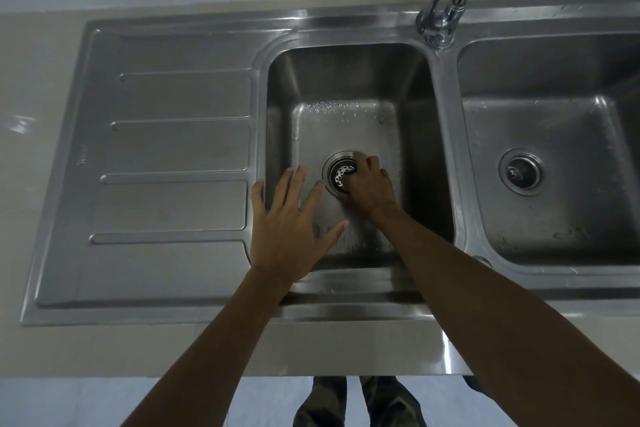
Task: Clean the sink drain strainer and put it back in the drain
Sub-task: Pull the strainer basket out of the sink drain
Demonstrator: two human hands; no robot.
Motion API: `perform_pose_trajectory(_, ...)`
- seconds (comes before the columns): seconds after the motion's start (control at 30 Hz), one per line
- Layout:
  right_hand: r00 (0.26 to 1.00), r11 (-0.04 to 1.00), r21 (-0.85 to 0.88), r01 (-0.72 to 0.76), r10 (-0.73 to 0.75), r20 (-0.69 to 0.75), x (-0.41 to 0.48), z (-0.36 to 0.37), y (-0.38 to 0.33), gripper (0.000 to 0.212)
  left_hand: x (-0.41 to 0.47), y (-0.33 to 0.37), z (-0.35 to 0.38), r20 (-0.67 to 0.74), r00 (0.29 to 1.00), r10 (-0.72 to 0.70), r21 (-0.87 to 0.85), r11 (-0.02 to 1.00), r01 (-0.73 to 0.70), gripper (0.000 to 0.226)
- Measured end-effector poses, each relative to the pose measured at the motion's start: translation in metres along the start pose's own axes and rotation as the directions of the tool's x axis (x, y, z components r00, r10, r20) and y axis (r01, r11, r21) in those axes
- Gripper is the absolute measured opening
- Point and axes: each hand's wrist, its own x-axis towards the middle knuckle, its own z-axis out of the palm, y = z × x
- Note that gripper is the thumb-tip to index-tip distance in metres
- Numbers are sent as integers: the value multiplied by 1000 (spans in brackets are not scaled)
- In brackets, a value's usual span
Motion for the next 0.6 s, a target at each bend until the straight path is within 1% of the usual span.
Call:
perform_pose_trajectory(0.1,1000,1000,28,9,-9,29,5,0,0,46,0,-1,2,-12,1000,0,3,1000,0,85)
perform_pose_trajectory(0.23,999,999,-25,31,-30,24,7,-1,2,47,0,-1,6,-26,1000,5,1,1000,-5,89)
perform_pose_trajectory(0.3,999,999,-21,40,-40,6,7,-2,2,55,1,-1,8,-38,999,8,-5,1000,-8,92)
perform_pose_trajectory(0.37,999,999,32,35,-35,-5,6,-2,2,69,2,-2,10,-41,999,7,-15,1000,-7,96)
perform_pose_trajectory(0.43,1000,996,90,25,-25,-7,6,-3,2,78,3,-2,11,-35,999,-1,-8,1000,1,100)
perform_pose_trajectory(0.53,1000,993,120,17,-20,23,8,-5,3,86,3,-2,12,-18,1000,-6,13,1000,6,103)
perform_pose_trajectory(0.6,999,993,120,21,-26,42,10,-8,5,88,3,-2,12,-22,1000,8,13,1000,-7,102)
